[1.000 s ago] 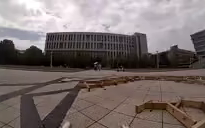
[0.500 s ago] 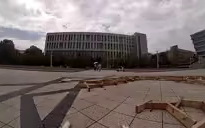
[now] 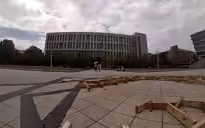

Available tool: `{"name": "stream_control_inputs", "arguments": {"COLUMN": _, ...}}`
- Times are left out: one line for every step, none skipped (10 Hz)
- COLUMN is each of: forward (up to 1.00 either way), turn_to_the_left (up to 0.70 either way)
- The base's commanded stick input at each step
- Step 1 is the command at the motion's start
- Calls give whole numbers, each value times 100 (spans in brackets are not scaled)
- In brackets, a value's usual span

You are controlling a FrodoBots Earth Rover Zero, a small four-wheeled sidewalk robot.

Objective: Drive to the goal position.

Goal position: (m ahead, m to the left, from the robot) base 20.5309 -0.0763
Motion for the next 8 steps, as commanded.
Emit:
{"name": "stream_control_inputs", "arguments": {"forward": 6, "turn_to_the_left": 1}}
{"name": "stream_control_inputs", "arguments": {"forward": 6, "turn_to_the_left": 0}}
{"name": "stream_control_inputs", "arguments": {"forward": 6, "turn_to_the_left": 0}}
{"name": "stream_control_inputs", "arguments": {"forward": 6, "turn_to_the_left": 0}}
{"name": "stream_control_inputs", "arguments": {"forward": 6, "turn_to_the_left": 1}}
{"name": "stream_control_inputs", "arguments": {"forward": 6, "turn_to_the_left": 1}}
{"name": "stream_control_inputs", "arguments": {"forward": 6, "turn_to_the_left": 0}}
{"name": "stream_control_inputs", "arguments": {"forward": 6, "turn_to_the_left": 1}}
